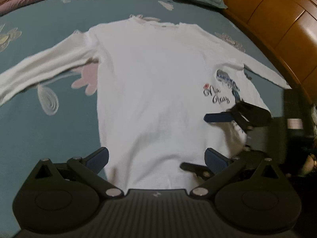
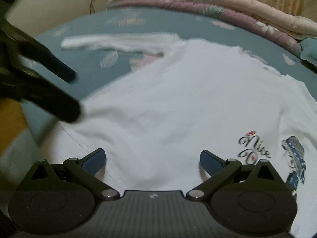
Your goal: Fold clothes
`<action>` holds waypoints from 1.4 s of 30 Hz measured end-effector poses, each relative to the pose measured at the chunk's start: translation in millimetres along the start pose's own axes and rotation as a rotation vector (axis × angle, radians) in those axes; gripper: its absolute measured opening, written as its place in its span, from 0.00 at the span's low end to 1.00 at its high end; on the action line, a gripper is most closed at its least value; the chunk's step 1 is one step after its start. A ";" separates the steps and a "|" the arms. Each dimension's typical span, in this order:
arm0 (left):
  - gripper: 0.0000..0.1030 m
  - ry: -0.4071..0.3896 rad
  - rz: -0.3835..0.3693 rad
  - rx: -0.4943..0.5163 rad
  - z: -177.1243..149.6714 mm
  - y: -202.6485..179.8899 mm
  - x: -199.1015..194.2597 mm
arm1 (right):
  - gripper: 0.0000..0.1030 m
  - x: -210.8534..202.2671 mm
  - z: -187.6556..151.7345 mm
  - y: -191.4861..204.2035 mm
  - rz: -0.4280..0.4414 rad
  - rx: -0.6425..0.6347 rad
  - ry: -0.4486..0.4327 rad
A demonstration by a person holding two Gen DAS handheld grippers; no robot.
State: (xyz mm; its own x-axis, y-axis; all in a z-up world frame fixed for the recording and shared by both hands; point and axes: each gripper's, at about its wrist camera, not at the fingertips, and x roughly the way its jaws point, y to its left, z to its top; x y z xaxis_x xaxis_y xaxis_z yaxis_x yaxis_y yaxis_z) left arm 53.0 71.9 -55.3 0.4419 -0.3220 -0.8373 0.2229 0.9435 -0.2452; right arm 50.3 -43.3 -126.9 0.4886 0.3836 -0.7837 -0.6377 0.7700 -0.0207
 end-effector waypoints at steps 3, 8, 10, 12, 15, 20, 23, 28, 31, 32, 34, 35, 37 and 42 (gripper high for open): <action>0.99 0.029 -0.002 -0.025 -13.5 8.7 -1.4 | 1.00 -9.6 -8.8 6.0 -0.008 -0.037 0.026; 0.99 0.053 -0.012 0.024 -28.7 5.9 3.2 | 1.00 -32.2 -23.7 -3.8 -0.003 0.002 0.032; 0.99 0.063 0.007 0.101 -34.1 -4.6 4.5 | 1.00 -42.5 -30.6 -8.5 -0.008 0.040 0.007; 0.99 0.084 0.027 0.201 -40.5 -17.2 6.6 | 1.00 -48.8 -35.0 -8.9 0.014 0.031 -0.002; 0.99 0.101 0.064 0.320 -52.0 -29.4 10.5 | 1.00 -51.4 -37.6 -3.1 0.081 -0.033 0.001; 0.99 0.115 0.106 0.406 -64.0 -35.3 19.3 | 1.00 -33.8 -39.7 26.2 0.078 -0.211 0.031; 0.99 0.128 0.140 0.414 -66.9 -35.6 22.0 | 1.00 -23.8 -42.6 45.9 -0.052 -0.353 0.039; 0.99 0.079 0.096 0.408 -60.1 -42.9 11.5 | 1.00 -43.3 -33.1 49.7 -0.155 -0.375 -0.083; 0.99 0.054 0.101 0.430 -55.5 -51.8 17.8 | 1.00 -50.0 -22.5 42.3 -0.187 -0.310 -0.134; 0.99 0.042 0.106 0.443 -54.5 -55.5 20.9 | 1.00 -50.2 -18.9 39.5 -0.176 -0.288 -0.134; 0.99 0.008 0.125 0.460 -53.6 -60.7 26.9 | 1.00 -49.0 -16.0 36.4 -0.182 -0.276 -0.137; 0.99 -0.002 0.155 0.460 -53.1 -61.1 29.8 | 1.00 -48.5 -16.2 36.2 -0.178 -0.276 -0.132; 0.99 -0.011 0.238 0.462 -53.4 -58.2 33.2 | 1.00 -48.5 -17.8 37.4 -0.168 -0.277 -0.120; 0.99 0.016 0.313 0.380 -60.2 -19.7 4.7 | 1.00 -58.9 -26.5 36.0 -0.046 -0.278 -0.069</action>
State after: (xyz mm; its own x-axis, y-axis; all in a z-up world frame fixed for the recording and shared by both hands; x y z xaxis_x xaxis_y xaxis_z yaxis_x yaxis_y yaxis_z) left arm -1.6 56.5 -83.8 0.5253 -0.0239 -0.8506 0.3842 0.8986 0.2120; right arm -17.3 -51.7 -97.9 0.5537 0.3927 -0.7343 -0.7481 0.6218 -0.2316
